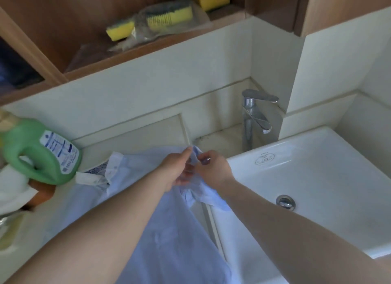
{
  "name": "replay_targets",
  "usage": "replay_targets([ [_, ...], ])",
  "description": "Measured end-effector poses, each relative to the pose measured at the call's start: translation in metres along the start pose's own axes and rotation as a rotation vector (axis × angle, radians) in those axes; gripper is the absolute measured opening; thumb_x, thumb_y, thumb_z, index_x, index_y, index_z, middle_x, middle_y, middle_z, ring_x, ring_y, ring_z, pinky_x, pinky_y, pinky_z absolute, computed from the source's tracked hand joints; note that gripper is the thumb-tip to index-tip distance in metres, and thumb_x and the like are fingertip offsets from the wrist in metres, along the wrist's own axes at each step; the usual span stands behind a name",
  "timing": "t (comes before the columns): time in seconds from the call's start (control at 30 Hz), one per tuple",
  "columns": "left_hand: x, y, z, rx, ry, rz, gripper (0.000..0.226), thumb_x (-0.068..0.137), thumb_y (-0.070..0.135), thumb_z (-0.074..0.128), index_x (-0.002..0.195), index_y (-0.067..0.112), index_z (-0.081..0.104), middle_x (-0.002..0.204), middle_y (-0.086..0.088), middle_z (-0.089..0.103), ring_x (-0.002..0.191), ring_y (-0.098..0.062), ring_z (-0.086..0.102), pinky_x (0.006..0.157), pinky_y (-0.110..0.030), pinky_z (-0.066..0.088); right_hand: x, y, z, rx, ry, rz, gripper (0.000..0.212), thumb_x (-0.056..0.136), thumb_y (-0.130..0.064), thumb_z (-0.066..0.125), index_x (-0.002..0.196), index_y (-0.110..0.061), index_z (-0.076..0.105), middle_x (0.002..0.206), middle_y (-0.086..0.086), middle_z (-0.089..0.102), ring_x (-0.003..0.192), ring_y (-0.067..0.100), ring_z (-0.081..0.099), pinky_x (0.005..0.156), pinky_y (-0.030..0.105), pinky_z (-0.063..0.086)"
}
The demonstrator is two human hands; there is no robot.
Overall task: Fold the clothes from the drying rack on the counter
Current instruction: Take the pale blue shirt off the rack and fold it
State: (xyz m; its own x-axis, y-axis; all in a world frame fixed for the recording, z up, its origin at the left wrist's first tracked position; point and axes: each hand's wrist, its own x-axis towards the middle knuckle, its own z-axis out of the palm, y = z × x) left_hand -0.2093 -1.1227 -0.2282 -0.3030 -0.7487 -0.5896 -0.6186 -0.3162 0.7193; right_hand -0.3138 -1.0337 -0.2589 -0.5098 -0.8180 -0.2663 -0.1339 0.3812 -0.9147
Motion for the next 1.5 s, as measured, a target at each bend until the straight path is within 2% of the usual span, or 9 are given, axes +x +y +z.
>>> replay_targets([
  [0.17,0.0,-0.02,-0.016,0.045,0.071,0.005,0.021,0.095,0.023,0.063,0.087,0.005,0.071,0.075,-0.018,0.072,0.066,-0.034,0.068,0.072,-0.057,0.059,-0.014,-0.002,0.036,-0.114,-0.355,-0.135,0.015,0.093,-0.015,0.06,0.081,-0.019,0.068,0.072,-0.005,0.065,0.068,0.007,0.057,0.065,0.017,0.044],
  [0.33,0.008,-0.035,-0.019,0.041,0.125,0.024,0.015,0.095,0.016,0.057,0.083,0.011,0.065,0.077,-0.011,0.06,0.068,-0.025,0.057,0.067,-0.037,0.049,-0.007,0.032,0.022,0.143,-0.022,0.211,0.019,0.089,-0.018,0.054,0.073,-0.009,0.057,0.07,-0.002,0.055,0.065,0.017,0.049,0.063,0.03,0.041],
  [0.43,0.014,-0.037,-0.014,-0.082,0.205,0.052,0.019,0.1,0.02,0.056,0.083,0.016,0.064,0.078,-0.008,0.053,0.071,-0.022,0.047,0.069,-0.036,0.039,0.004,0.061,0.009,0.083,-0.004,0.462,0.02,0.094,-0.013,0.048,0.081,-0.008,0.062,0.075,0.007,0.06,0.063,0.023,0.053,0.067,0.036,0.052],
  [0.53,0.017,-0.038,-0.012,-0.185,0.245,0.078,0.023,0.099,0.026,0.057,0.081,0.015,0.065,0.08,-0.008,0.056,0.074,-0.022,0.049,0.069,-0.039,0.042,0.005,0.087,0.006,0.239,0.009,0.791,0.025,0.1,-0.022,0.044,0.111,-0.005,0.058,0.088,0.011,0.057,0.07,0.027,0.052,0.075,0.037,0.045],
  [0.63,0.025,-0.049,-0.014,0.064,0.315,0.14,0.027,0.094,0.028,0.054,0.075,0.011,0.061,0.076,-0.009,0.062,0.072,-0.025,0.055,0.067,-0.037,0.047,0.002,0.099,0.001,0.498,0.069,0.913,0.032,0.1,-0.037,0.053,0.125,-0.016,0.055,0.105,0.007,0.057,0.084,0.029,0.056,0.083,0.037,0.054],
  [0.83,0.02,-0.061,-0.011,0.293,0.391,0.164,0.023,0.096,0.03,0.056,0.113,0.017,0.048,0.09,-0.001,0.066,0.088,-0.028,0.064,0.078,-0.036,0.05,-0.002,0.106,-0.004,0.846,0.111,0.801,0.043,0.1,-0.027,0.062,0.139,-0.012,0.05,0.113,0.005,0.052,0.088,0.023,0.056,0.077,0.029,0.053],
  [0.97,0.018,-0.063,-0.009,0.351,0.391,0.198,0.021,0.1,0.031,0.055,0.114,0.022,0.042,0.085,0.004,0.063,0.087,-0.025,0.062,0.077,-0.035,0.048,0.006,0.111,-0.005,0.965,0.118,0.827,0.024,0.092,-0.017,0.071,0.116,-0.012,0.068,0.079,-0.002,0.066,0.067,0.011,0.061,0.053,0.019,0.05],
  [1.2,0.022,-0.068,-0.009,0.308,0.378,0.168,0.015,0.093,0.028,0.068,0.101,0.018,0.062,0.092,0.005,0.066,0.097,-0.023,0.067,0.089,-0.035,0.054,0.013,0.103,-0.028,1.104,0.353,0.472,0.031,0.1,-0.026,0.057,0.13,-0.028,0.054,0.121,0.001,0.066,0.108,0.02,0.066,0.093,0.036,0.052],
  [1.5,-0.003,-0.082,-0.005,0.876,0.33,0.315,0.045,0.098,0.035,0.054,0.141,0.022,0.049,0.149,0.0,0.043,0.139,-0.028,0.038,0.107,-0.038,0.038,0.019,0.078,-0.055,0.999,0.297,0.361,0.033,0.098,-0.02,0.049,0.129,-0.027,0.056,0.122,0.006,0.07,0.108,0.026,0.071,0.097,0.047,0.054],
])
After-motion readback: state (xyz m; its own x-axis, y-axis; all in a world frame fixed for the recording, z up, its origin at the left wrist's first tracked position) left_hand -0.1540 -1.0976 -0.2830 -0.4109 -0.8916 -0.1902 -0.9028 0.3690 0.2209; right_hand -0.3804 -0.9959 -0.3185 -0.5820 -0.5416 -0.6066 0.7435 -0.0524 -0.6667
